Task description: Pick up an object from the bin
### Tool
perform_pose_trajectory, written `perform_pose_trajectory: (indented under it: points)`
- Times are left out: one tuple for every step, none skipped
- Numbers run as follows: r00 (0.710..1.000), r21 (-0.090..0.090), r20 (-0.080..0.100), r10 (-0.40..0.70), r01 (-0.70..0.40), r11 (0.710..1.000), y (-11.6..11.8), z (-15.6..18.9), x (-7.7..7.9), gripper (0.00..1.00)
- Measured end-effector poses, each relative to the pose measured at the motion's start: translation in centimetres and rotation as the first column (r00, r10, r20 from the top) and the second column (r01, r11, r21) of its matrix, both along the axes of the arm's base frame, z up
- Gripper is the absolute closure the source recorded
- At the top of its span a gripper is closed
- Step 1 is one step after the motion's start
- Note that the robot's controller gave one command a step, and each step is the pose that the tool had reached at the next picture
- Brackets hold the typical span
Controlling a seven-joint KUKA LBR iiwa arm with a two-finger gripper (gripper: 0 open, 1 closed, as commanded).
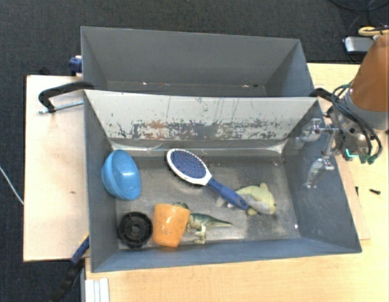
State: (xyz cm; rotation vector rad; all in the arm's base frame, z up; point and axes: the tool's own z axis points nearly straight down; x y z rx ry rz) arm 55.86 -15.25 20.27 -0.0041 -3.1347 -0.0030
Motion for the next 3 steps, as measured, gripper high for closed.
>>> perform_pose_trajectory:
  points:
    - [0.993,-0.004,0.007,0.121,-0.121,0.993,6.3,-13.1,0.8,0.0]
    - [0.993,-0.005,0.005,0.117,-0.117,0.993,6.1,-12.8,0.7,1.0]
    - [0.999,-0.003,0.023,0.043,-0.043,0.999,8.0,-2.0,1.3,1.0]
